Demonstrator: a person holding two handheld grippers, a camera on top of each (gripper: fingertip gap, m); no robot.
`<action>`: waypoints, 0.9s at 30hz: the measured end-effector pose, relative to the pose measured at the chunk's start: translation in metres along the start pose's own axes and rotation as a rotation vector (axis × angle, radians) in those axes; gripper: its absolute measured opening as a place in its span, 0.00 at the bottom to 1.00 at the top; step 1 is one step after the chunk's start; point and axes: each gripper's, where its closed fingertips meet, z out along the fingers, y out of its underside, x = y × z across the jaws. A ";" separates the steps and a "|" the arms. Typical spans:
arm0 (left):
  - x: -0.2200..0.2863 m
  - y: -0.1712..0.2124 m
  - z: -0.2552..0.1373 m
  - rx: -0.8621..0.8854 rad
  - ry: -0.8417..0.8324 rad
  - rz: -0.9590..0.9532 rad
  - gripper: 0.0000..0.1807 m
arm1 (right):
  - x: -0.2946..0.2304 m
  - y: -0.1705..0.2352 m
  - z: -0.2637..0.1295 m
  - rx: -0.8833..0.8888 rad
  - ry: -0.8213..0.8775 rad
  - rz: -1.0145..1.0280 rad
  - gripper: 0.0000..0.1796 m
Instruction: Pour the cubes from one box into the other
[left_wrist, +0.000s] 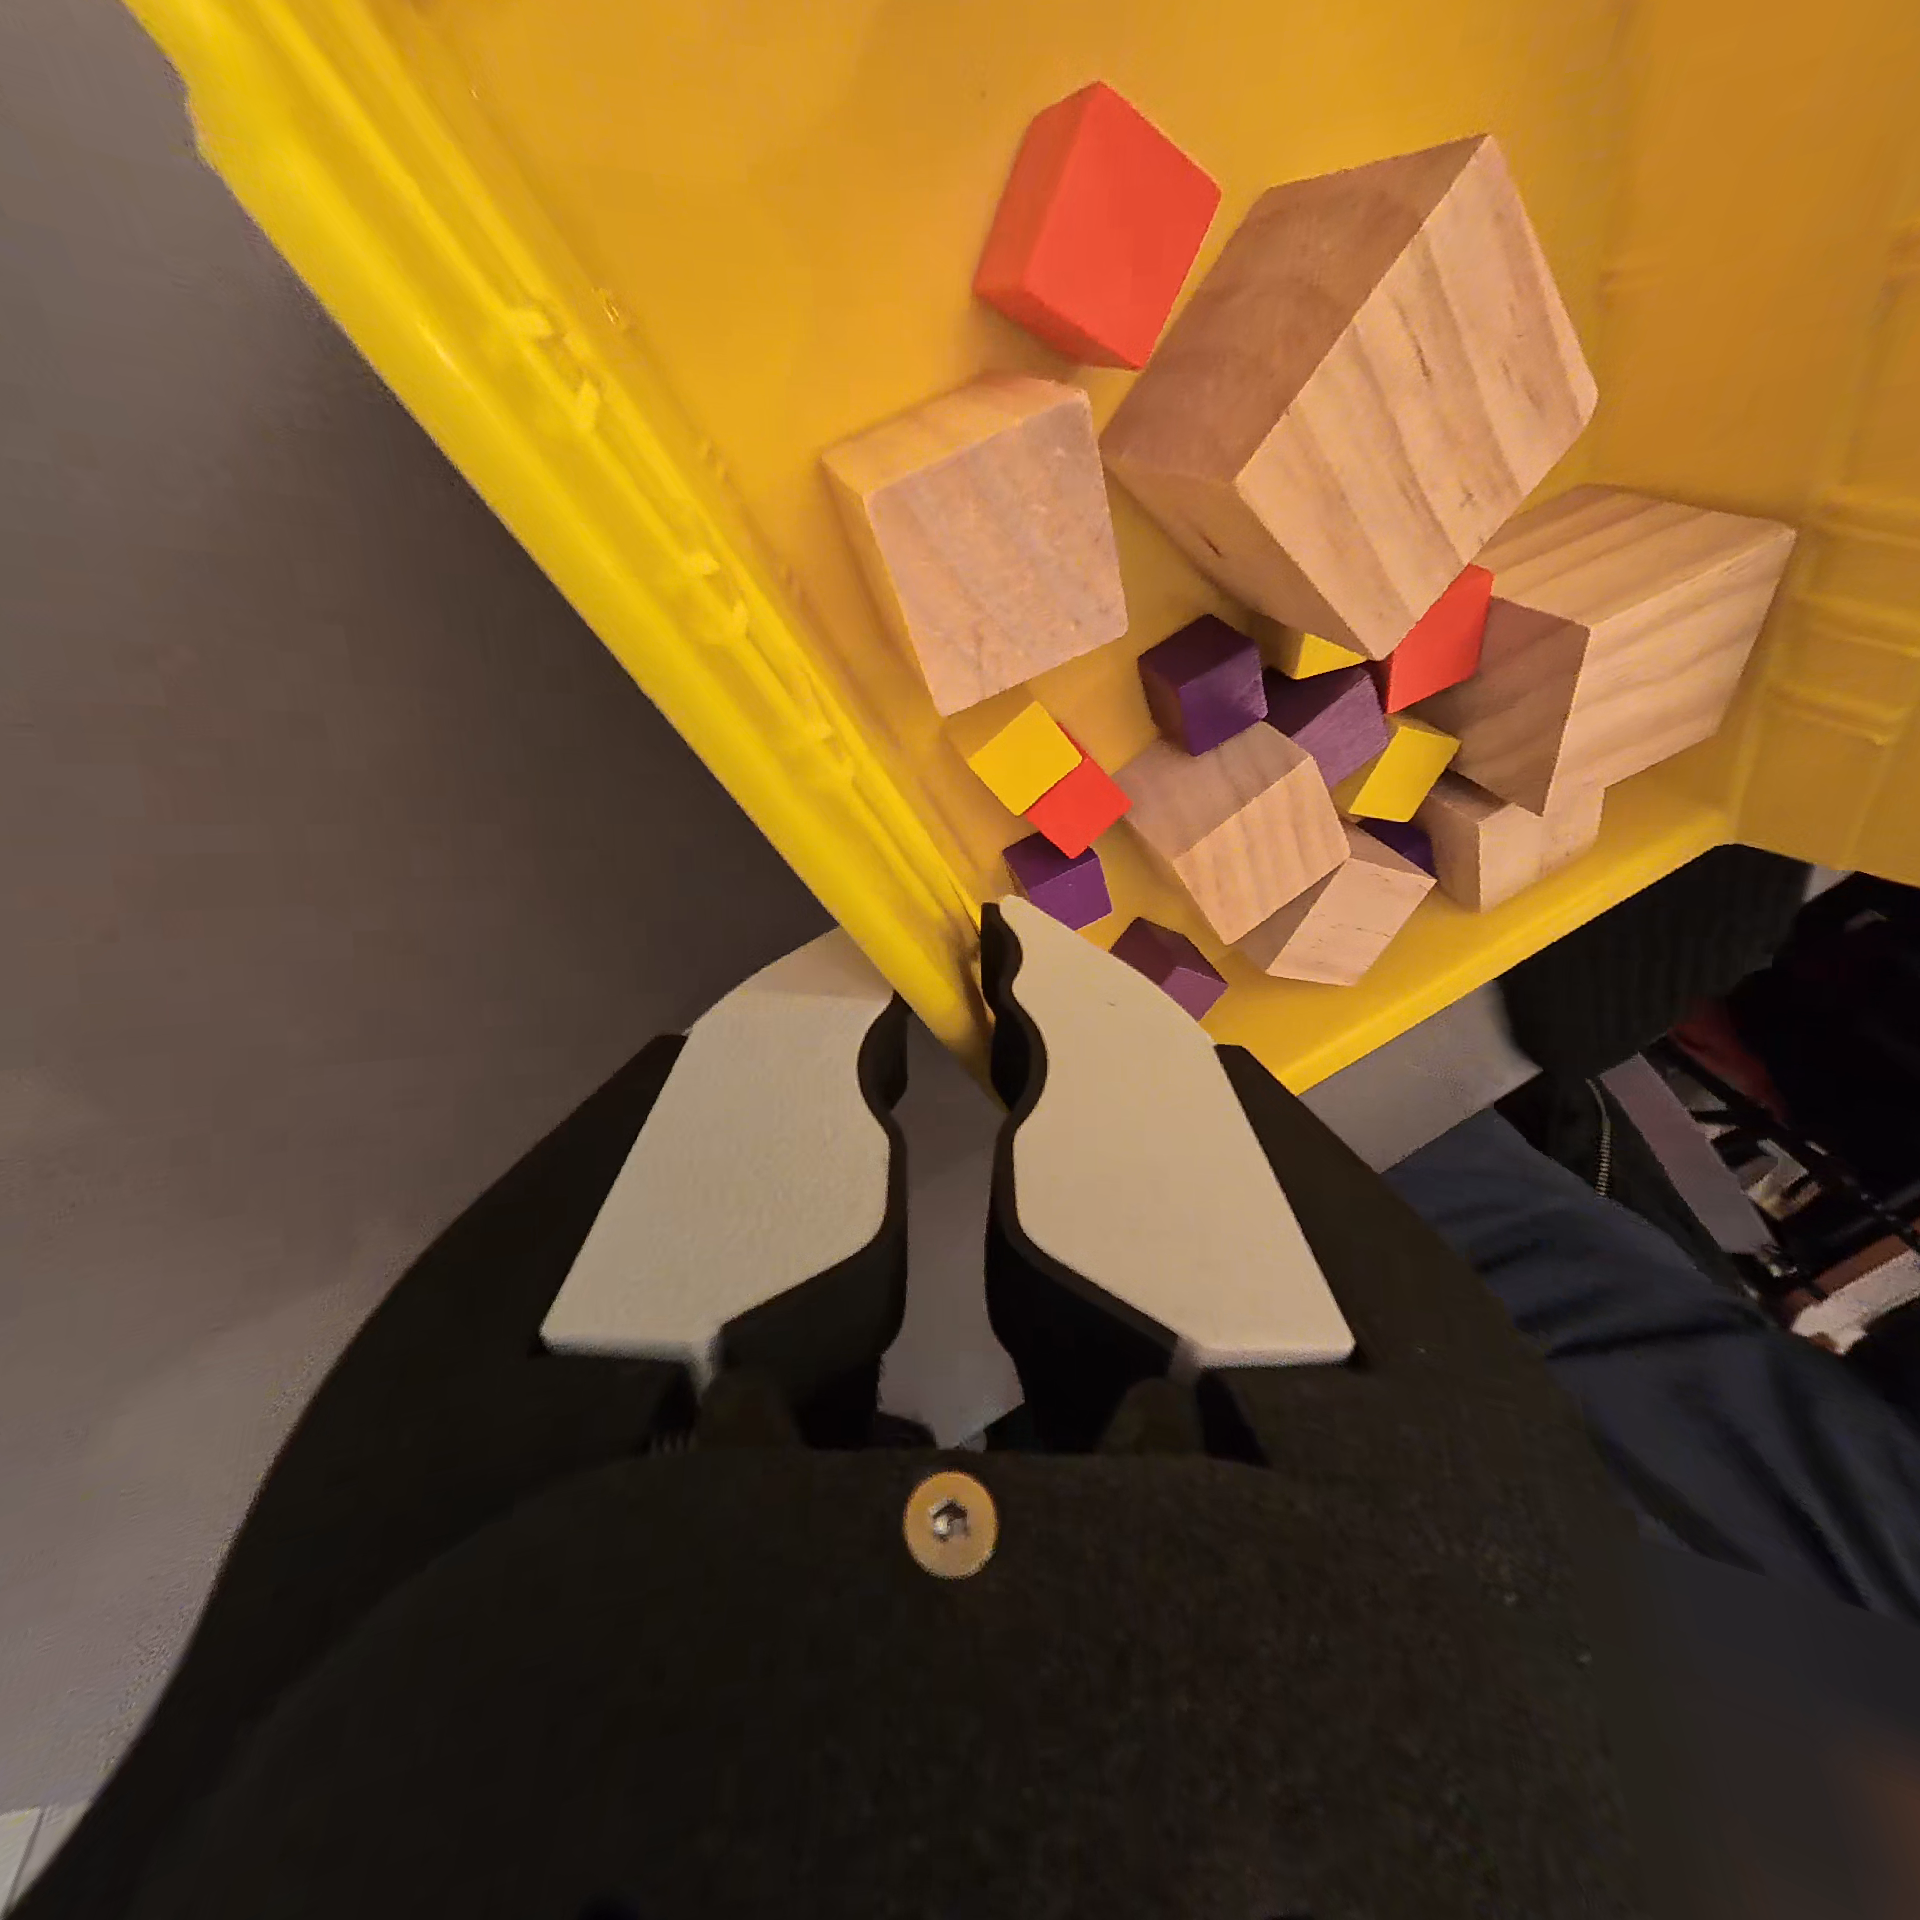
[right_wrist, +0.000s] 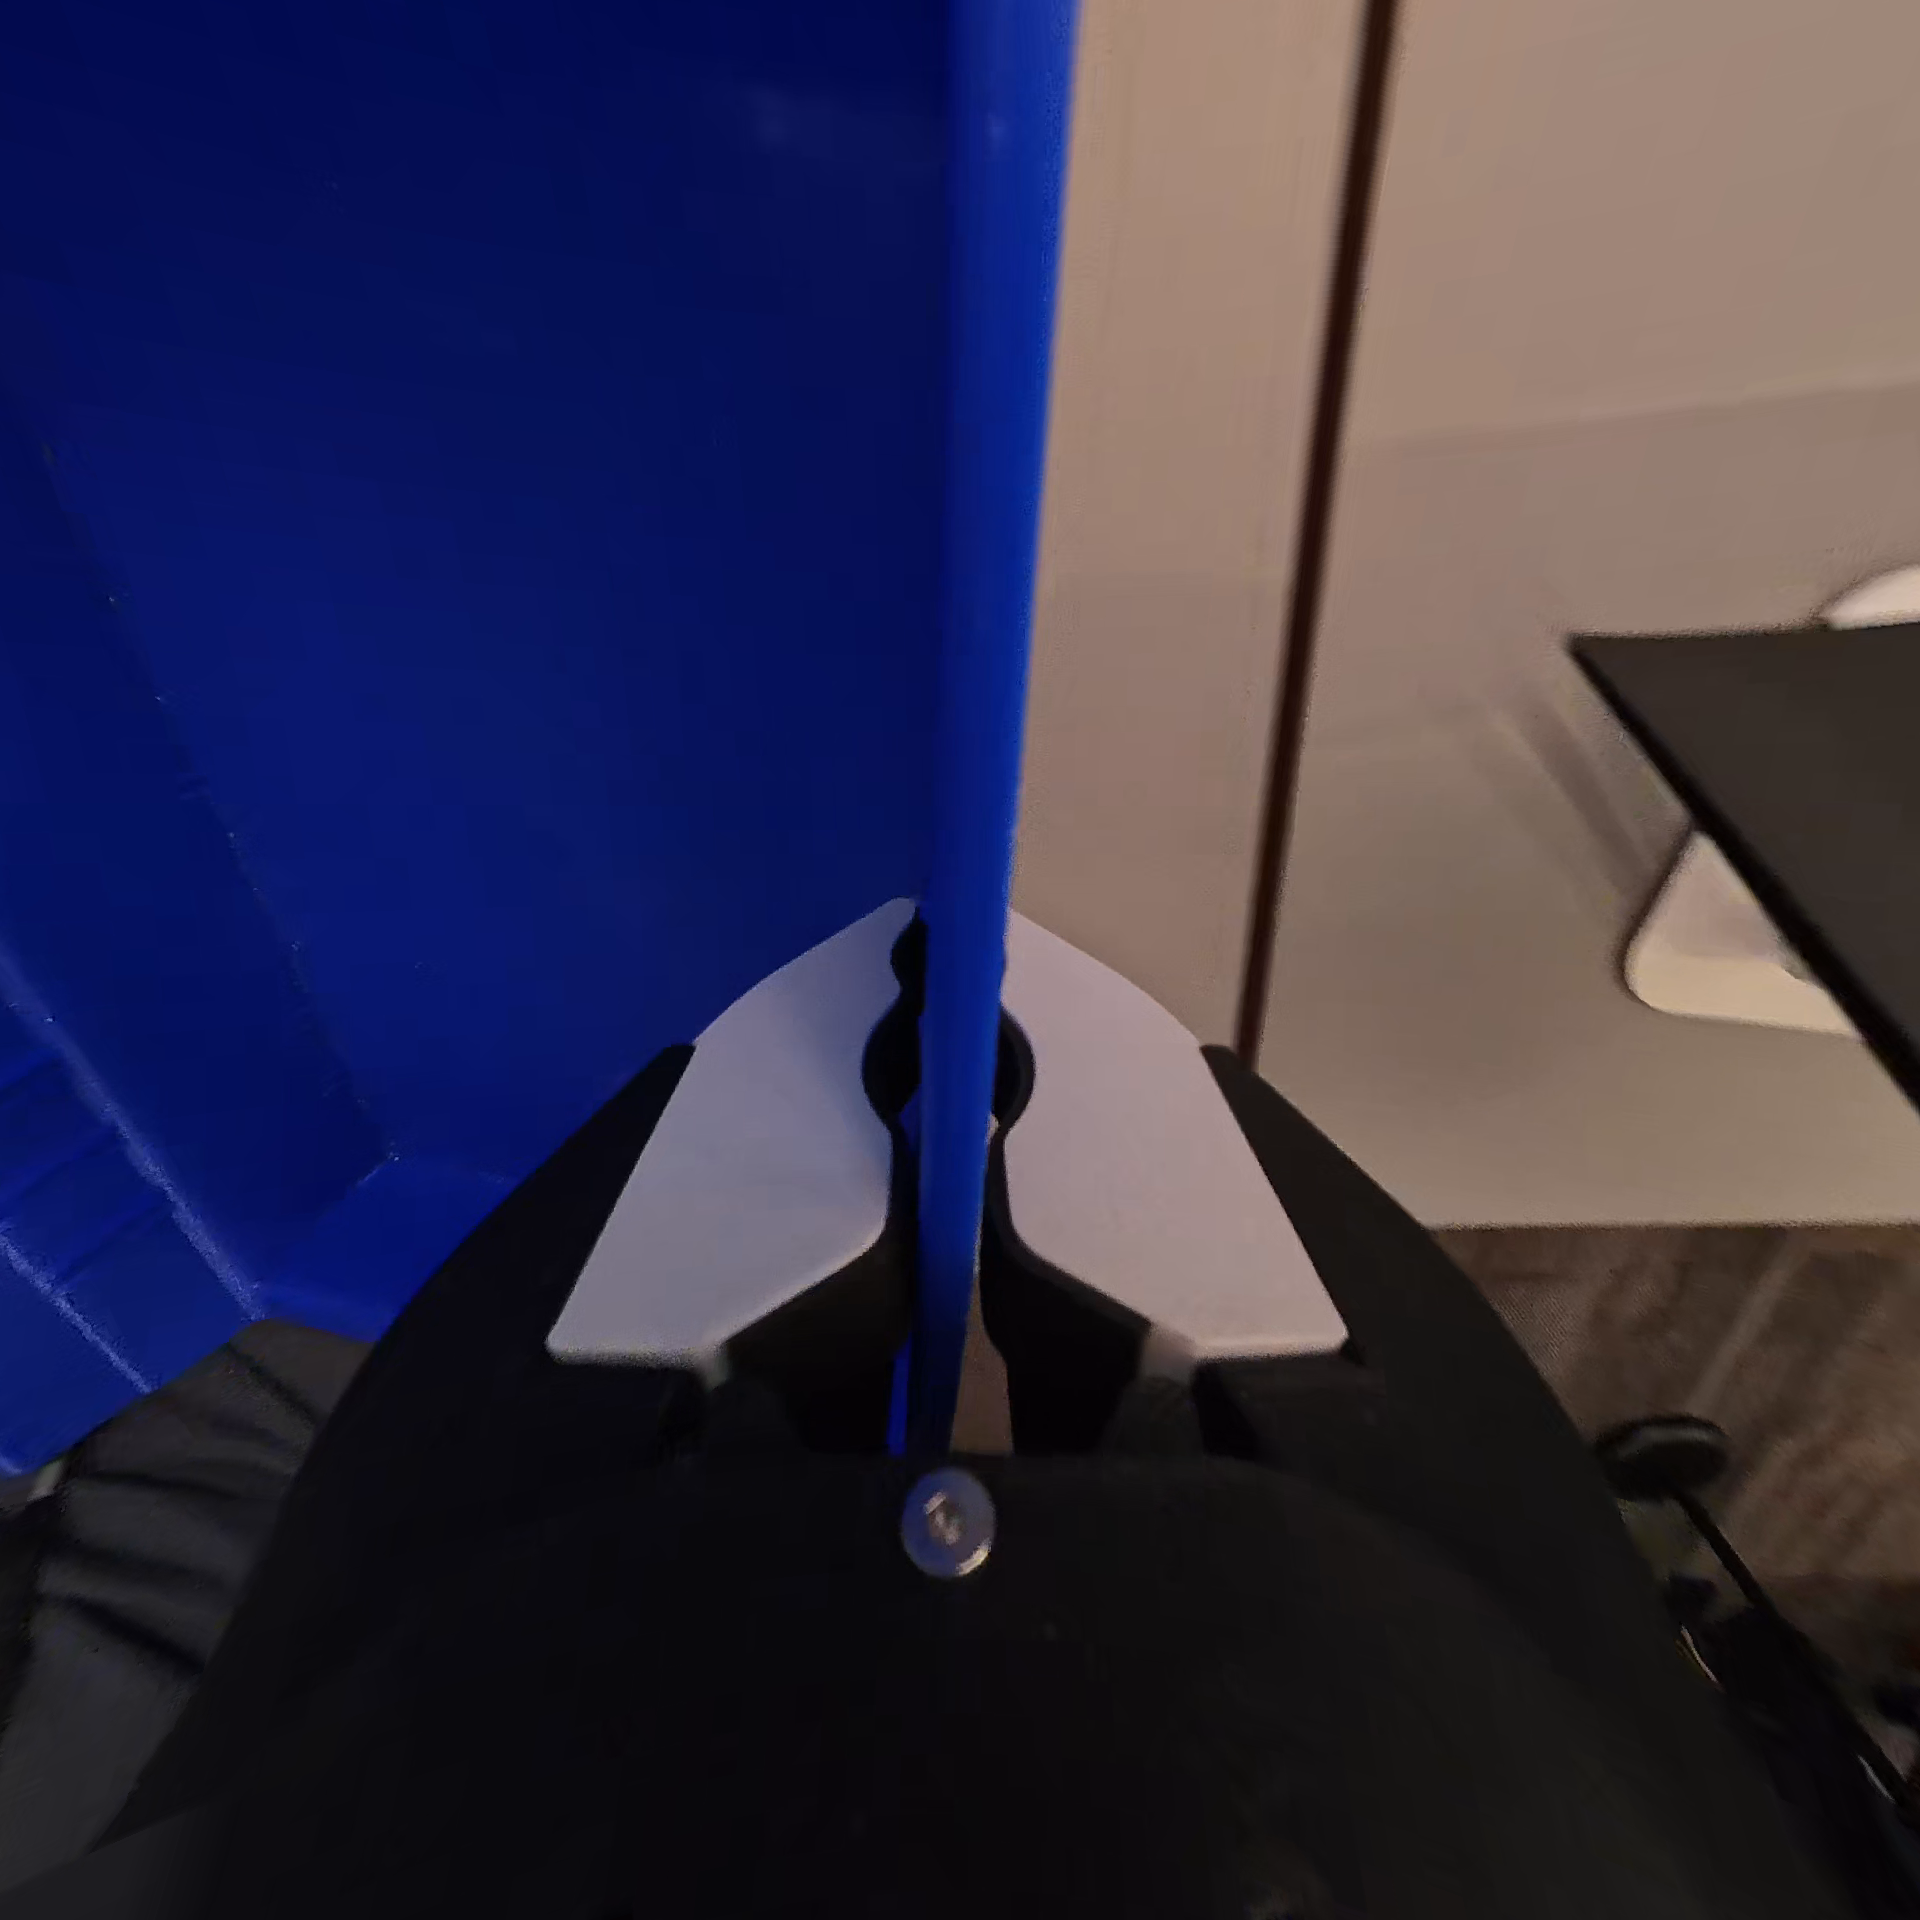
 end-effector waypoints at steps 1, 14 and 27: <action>-0.014 0.009 -0.004 0.004 -0.006 -0.015 0.06 | -0.013 -0.007 0.005 0.004 -0.031 -0.009 0.04; -0.171 0.139 -0.043 0.078 -0.046 -0.201 0.07 | -0.176 -0.059 0.093 -0.105 -0.272 -0.097 0.06; -0.228 0.190 -0.058 0.163 -0.050 -0.194 0.06 | -0.201 -0.090 0.114 -0.001 -0.219 -0.056 0.08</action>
